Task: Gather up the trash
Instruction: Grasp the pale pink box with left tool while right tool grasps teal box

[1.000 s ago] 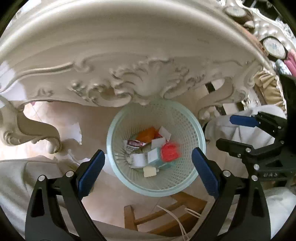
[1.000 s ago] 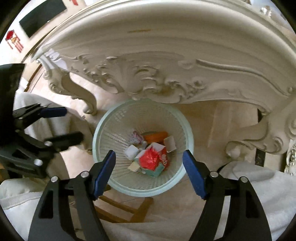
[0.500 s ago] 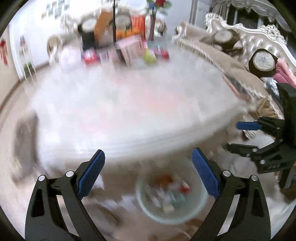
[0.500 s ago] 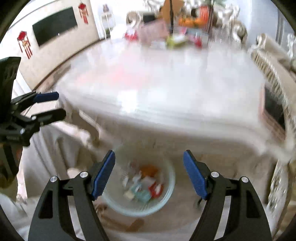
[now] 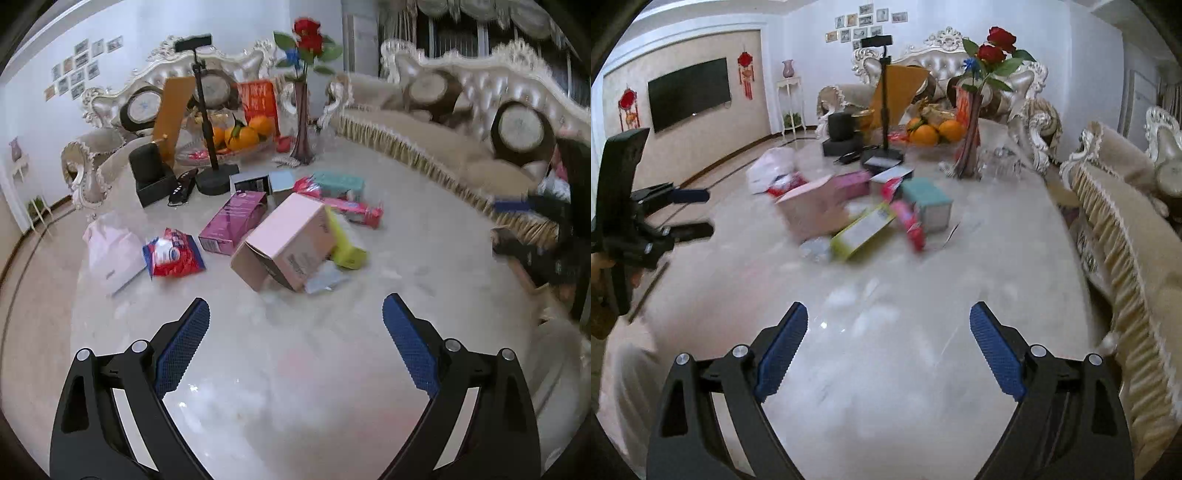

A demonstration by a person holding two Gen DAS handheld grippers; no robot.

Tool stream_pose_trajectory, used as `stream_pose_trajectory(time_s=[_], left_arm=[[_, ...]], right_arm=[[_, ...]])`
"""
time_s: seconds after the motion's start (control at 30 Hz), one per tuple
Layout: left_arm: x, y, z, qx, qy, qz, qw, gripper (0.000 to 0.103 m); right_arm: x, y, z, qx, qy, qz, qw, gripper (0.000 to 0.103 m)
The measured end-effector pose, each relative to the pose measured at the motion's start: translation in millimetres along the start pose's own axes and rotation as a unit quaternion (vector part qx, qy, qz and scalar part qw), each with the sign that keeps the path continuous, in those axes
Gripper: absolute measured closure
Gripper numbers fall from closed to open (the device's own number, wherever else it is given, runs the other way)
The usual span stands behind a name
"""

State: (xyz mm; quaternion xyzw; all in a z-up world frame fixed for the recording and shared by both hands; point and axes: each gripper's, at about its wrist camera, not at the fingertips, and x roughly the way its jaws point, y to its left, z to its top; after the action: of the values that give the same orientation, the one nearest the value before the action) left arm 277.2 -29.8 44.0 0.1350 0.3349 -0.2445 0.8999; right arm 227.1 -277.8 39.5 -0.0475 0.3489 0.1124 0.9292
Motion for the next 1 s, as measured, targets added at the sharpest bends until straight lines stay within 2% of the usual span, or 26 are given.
stream_pose_trajectory(time_s=[0.1, 0.2, 0.37, 0.47, 0.57, 0.8, 0.9, 1.0], left_arm=[[24.1, 4.6, 9.1, 0.022, 0.011, 0.006, 0.9997, 0.011], [53.1, 6.2, 23.8, 0.045, 0.028, -0.019, 0.9984, 0.011], [80.5, 12.6, 39.5, 0.093, 0.037, -0.036, 0.9944, 0.011], [90.8, 20.2, 46.3, 0.09, 0.045, -0.074, 0.9921, 0.011], [102.0, 24.8, 49.8, 0.092, 0.052, -0.089, 0.9904, 0.011], [121.9, 23.1, 52.0, 0.093, 0.074, -0.115, 0.9863, 0.011], [129.3, 27.5, 51.9, 0.071, 0.083, -0.114, 0.9874, 0.011], [132.0, 37.1, 53.0, 0.026, 0.08, -0.117, 0.9896, 0.012]], right_arm=[[35.5, -18.7, 29.5, -0.003, 0.013, 0.012, 1.0, 0.018], [69.8, -28.9, 52.7, -0.014, 0.031, 0.033, 0.999, 0.018], [115.9, -36.6, 73.6, -0.04, 0.058, 0.038, 0.997, 0.018], [134.9, -40.1, 82.1, -0.046, 0.066, 0.045, 0.996, 0.018], [148.4, -44.5, 91.2, -0.04, 0.066, 0.057, 0.995, 0.018], [179.7, -48.1, 103.2, -0.032, 0.085, 0.052, 0.994, 0.018], [188.3, -47.1, 102.6, -0.026, 0.096, 0.053, 0.994, 0.018], [194.7, -42.6, 100.7, -0.033, 0.107, 0.042, 0.993, 0.018]])
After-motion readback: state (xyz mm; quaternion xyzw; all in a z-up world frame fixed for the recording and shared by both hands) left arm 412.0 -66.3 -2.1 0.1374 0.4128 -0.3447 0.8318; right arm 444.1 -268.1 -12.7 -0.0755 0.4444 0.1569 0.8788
